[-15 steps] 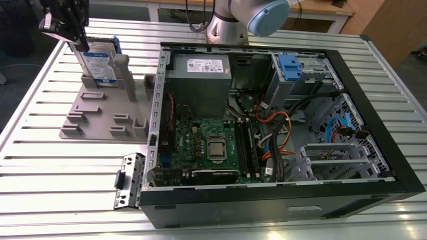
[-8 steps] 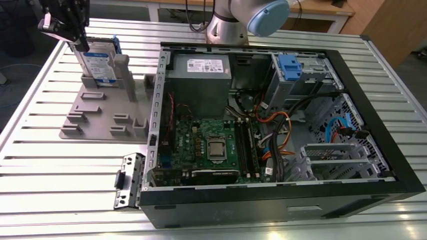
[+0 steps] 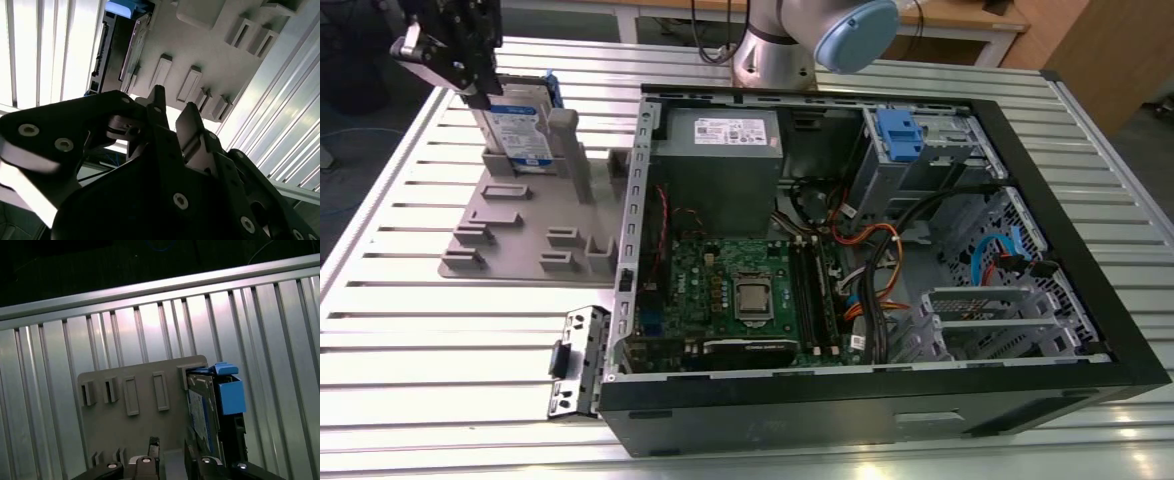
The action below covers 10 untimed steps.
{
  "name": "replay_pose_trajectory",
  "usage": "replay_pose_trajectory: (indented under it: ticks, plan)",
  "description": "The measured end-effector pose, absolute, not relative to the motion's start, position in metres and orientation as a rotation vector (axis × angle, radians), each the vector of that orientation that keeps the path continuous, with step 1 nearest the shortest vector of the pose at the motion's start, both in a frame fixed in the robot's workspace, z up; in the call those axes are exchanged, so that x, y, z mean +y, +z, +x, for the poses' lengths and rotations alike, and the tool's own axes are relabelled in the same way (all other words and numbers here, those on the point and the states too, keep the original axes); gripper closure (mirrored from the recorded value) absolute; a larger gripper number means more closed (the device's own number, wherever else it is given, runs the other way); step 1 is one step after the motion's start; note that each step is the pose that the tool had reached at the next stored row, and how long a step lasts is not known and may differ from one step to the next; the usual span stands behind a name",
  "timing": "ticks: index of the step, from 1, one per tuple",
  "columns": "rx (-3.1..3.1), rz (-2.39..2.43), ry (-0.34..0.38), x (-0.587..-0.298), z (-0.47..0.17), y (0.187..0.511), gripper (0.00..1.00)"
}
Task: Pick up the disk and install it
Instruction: 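Pick up the disk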
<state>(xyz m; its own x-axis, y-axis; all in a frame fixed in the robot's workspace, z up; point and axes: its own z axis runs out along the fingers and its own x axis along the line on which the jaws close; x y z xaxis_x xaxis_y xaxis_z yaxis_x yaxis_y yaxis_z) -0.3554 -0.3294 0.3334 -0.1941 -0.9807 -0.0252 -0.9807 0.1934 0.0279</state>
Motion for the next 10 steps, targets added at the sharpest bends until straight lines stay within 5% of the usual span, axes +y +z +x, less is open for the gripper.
replay_pose_trajectory:
  ticks: [6,10]
  plan:
    - [2.426,-1.992,0.059,-0.3294,-0.3554,0.3334,0.47]
    - [2.427,-1.992,0.059,-0.3294,-0.3554,0.3334,0.47]
